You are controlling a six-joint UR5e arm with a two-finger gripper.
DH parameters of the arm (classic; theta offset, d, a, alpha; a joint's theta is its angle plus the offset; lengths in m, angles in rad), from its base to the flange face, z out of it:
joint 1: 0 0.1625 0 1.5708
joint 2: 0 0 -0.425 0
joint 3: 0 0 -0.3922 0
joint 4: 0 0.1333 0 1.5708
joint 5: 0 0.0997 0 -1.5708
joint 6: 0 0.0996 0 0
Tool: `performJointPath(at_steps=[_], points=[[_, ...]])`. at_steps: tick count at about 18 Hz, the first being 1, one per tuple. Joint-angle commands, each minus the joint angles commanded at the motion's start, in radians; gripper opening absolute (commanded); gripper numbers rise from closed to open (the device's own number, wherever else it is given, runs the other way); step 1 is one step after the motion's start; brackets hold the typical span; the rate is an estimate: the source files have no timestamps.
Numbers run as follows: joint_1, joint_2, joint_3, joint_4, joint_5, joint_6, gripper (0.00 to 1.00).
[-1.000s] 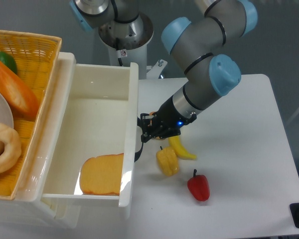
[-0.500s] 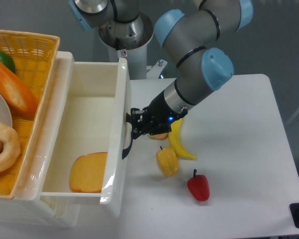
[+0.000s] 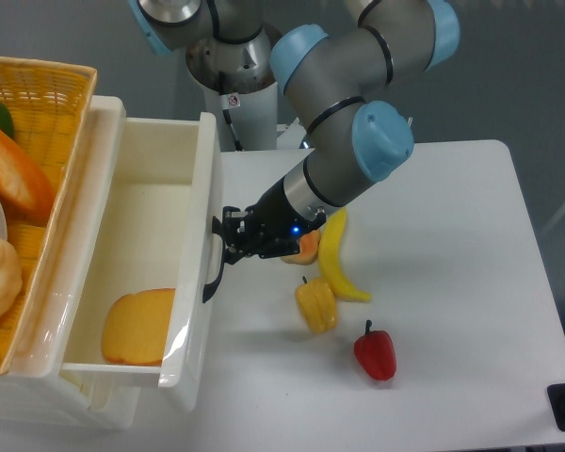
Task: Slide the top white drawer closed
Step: 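Push the drawer front with the gripper into the white cabinet, then press the drawer front flush with the cabinet using the gripper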
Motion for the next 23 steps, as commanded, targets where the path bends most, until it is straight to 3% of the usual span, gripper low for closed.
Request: performJointPath(at_steps=[14,20,23], points=[[-0.11,0.006,0.0,0.015,0.003,-0.087,0.0],[-0.178,0.0,0.002,0.09,0.006,-0.175,0.0],[-0.195,0.0,0.008,0.094,0.008,-0.178,0.0]])
